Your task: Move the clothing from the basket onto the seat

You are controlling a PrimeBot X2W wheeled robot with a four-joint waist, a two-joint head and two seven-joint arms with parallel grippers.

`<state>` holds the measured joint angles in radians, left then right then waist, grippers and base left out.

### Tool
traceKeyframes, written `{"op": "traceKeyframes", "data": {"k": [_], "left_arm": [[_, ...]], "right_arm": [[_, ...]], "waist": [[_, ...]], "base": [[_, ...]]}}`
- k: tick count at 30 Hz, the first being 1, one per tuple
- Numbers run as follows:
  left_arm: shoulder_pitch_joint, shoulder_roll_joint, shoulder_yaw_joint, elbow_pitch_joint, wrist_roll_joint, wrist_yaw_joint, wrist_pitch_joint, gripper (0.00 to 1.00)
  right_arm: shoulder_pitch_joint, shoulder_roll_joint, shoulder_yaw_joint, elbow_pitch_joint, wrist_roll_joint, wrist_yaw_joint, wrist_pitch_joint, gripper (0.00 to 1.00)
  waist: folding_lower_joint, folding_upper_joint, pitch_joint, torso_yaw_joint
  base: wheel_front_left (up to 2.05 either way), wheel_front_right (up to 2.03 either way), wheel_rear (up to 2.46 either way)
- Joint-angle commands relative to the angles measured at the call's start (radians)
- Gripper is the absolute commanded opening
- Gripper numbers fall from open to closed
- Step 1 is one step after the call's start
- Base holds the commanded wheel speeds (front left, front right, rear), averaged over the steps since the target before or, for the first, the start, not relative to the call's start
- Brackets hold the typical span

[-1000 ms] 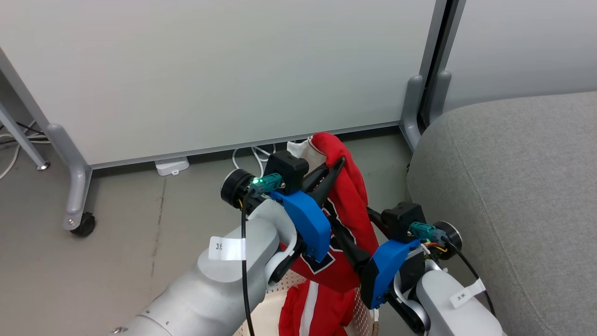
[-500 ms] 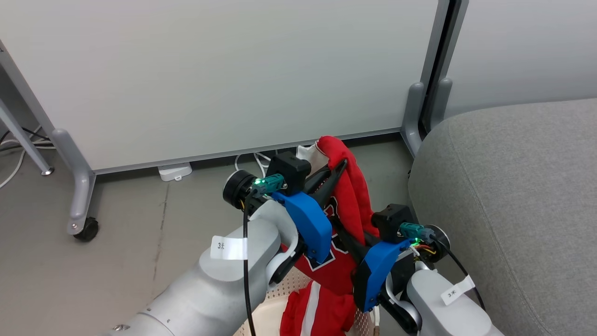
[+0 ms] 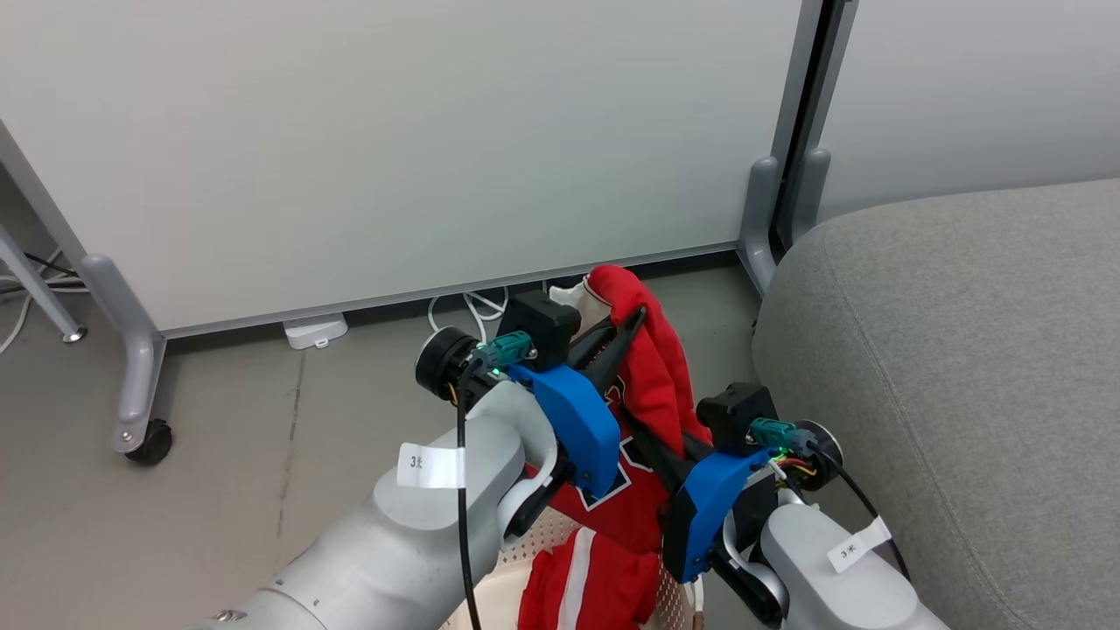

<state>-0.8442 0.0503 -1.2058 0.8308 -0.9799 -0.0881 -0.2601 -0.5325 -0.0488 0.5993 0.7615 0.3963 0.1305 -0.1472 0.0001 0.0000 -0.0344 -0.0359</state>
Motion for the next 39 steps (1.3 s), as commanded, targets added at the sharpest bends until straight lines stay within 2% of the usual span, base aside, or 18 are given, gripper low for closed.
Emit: {"op": "traceKeyframes", "data": {"k": [1, 5, 6, 7, 10, 13, 22, 23, 25, 26, 30, 35, 39], "left_arm": [[-0.016, 0.0, -0.003, 0.002, -0.007, 0.005, -0.006, 0.0], [-0.02, 0.0, -0.008, 0.005, -0.014, 0.008, -0.006, 0.0], [-0.022, 0.0, -0.008, 0.005, -0.013, 0.011, -0.006, 0.28], [-0.023, 0.0, -0.008, 0.005, -0.013, 0.015, -0.006, 0.99], [-0.026, 0.0, 0.013, -0.001, -0.002, 0.029, -0.007, 1.0], [0.0, 0.003, 0.04, -0.011, 0.025, 0.025, -0.006, 1.0], [0.165, 0.08, 0.194, -0.16, 0.171, 0.028, -0.006, 1.0], [0.222, 0.099, 0.244, -0.212, 0.211, 0.031, -0.006, 1.0], [0.247, 0.108, 0.266, -0.235, 0.237, 0.031, -0.006, 1.0], [0.302, 0.124, 0.317, -0.281, 0.279, 0.032, -0.006, 1.0], [0.4, 0.146, 0.41, -0.367, 0.372, 0.019, -0.006, 1.0], [0.532, 0.152, 0.54, -0.459, 0.466, 0.009, -0.006, 1.0], [0.593, 0.147, 0.595, -0.48, 0.51, -0.001, -0.005, 1.0]], "right_arm": [[-0.023, -0.003, 0.003, 0.007, 0.002, 0.0, -0.008, 0.0], [-0.024, -0.003, 0.006, 0.015, 0.003, 0.0, -0.014, 0.0], [-0.025, -0.003, 0.006, 0.017, 0.003, 0.0, -0.016, 0.0], [-0.027, -0.003, 0.006, 0.018, 0.003, 0.0, -0.017, 0.0], [-0.029, -0.003, 0.005, 0.021, 0.003, 0.0, -0.022, 0.0], [-0.033, -0.003, 0.002, 0.022, 0.0, 0.0, -0.024, 0.0], [-0.042, -0.003, -0.028, 0.021, -0.019, 0.0, -0.043, 0.0], [-0.044, -0.003, -0.044, 0.023, -0.027, 0.0, -0.047, 0.0], [-0.045, -0.003, -0.05, 0.023, -0.03, 0.0, -0.05, 0.0], [-0.044, -0.003, -0.059, 0.012, -0.035, 0.0, -0.055, 0.0], [-0.044, -0.003, -0.077, 0.0, -0.049, 0.0, -0.058, 0.0], [-0.041, -0.003, -0.091, -0.02, -0.061, 0.0, -0.056, 0.0], [-0.034, -0.003, -0.101, -0.029, -0.067, 0.0, -0.053, 0.0]], "waist": [[-0.0001, 0.0, 0.001, -0.001], [-0.0001, 0.0, 0.004, -0.002], [-0.0001, 0.0, 0.005, -0.002], [-0.0001, 0.0, 0.006, -0.001], [-0.0001, 0.0, 0.009, 0.0], [-0.0001, 0.0, 0.014, 0.001], [-0.0001, 0.0, 0.027, 0.009], [-0.0001, 0.0, 0.031, 0.015], [-0.0001, 0.0, 0.033, 0.018], [-0.0001, 0.0, 0.035, 0.023], [-0.0001, 0.0, 0.039, 0.029], [-0.0001, 0.0, 0.042, 0.029], [-0.0001, 0.0, 0.044, 0.03]], "base": [[0.0, 0.0, 0.0], [0.0, 0.0, 0.0], [0.0, 0.0, 0.0], [0.0, 0.0, 0.0], [0.0, 0.0, 0.0], [0.0, 0.0, 0.0], [0.0, 0.0, 0.0], [0.0, 0.0, 0.0], [0.0, 0.0, 0.0], [0.0, 0.0, 0.0], [0.0, 0.0, 0.0], [0.0, 0.0, 0.0], [0.0, 0.0, 0.0]]}}
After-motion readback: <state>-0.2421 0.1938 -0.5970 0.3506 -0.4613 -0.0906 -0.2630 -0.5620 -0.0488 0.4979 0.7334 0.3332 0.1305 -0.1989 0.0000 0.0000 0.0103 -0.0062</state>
